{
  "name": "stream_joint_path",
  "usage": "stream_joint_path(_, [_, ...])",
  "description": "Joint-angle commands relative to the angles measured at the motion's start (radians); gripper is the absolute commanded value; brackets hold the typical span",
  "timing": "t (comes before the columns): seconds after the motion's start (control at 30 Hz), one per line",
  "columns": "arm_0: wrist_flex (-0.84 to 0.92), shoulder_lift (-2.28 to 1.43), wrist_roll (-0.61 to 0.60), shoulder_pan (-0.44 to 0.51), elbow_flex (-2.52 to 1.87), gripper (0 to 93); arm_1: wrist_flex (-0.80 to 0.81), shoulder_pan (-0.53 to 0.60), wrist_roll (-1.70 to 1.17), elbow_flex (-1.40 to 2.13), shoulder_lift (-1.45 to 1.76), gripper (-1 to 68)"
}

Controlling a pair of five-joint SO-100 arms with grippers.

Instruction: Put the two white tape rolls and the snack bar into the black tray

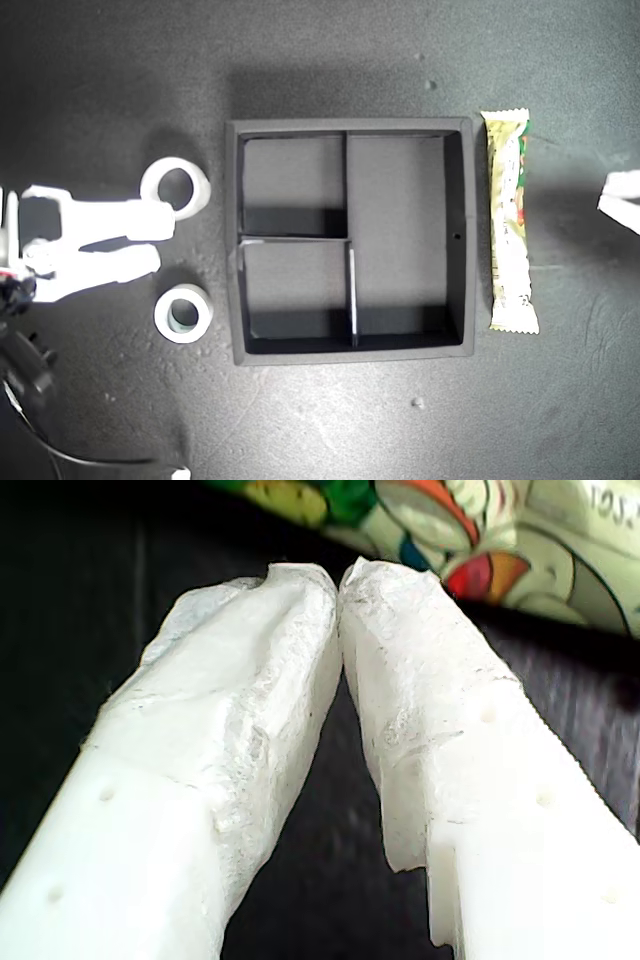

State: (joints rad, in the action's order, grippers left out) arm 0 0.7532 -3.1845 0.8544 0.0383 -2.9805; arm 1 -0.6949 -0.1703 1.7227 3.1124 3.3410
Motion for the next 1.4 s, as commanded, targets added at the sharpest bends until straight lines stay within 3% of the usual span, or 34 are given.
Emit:
stream_joint_path(0.0, [-0.023, 0.270, 0.025, -0.044, 0.135, 16.6, 0.071, 0.021, -0.133, 0.002, 0.009, -0.3])
stream_joint_path(0.13, [-0.025, 0.535, 0.026, -0.080, 0.275, 16.4, 0.055, 0.055, -0.236, -0.046, 0.009, -0.2])
stream_joint_path(0.57, [-0.153, 0.807, 0.017, -0.077, 0.345, 14.7, -0.029, 0.101, -0.310, -0.086, 0.009, -0.2])
stream_joint_path(0.8, [-0.164, 0.985, 0.040, -0.101, 0.410, 9.4, -0.041, 0.014, -0.143, -0.109, 0.009, -0.2])
stream_joint_path(0.93, [-0.164, 1.115, 0.060, -0.140, 0.449, 5.4, -0.120, -0.037, 0.141, -0.104, 0.009, -0.2])
stream_joint_path(1.03, [-0.160, 1.164, 0.074, -0.170, 0.482, 0.0, -0.178, -0.078, 0.173, -0.121, 0.009, -0.3])
stream_joint_path(1.1, [-0.127, 1.138, 0.069, -0.192, 0.502, 0.0, -0.132, -0.106, -0.014, -0.137, 0.009, -0.3])
stream_joint_path(1.23, [0.003, 0.979, 0.037, -0.204, 0.606, 0.0, -0.014, -0.077, -0.692, -0.210, -0.005, -0.3])
stream_joint_path(1.37, [0.100, 0.966, 0.002, -0.183, 0.813, 0.0, -0.017, -0.029, -0.963, -0.278, -0.006, -0.2])
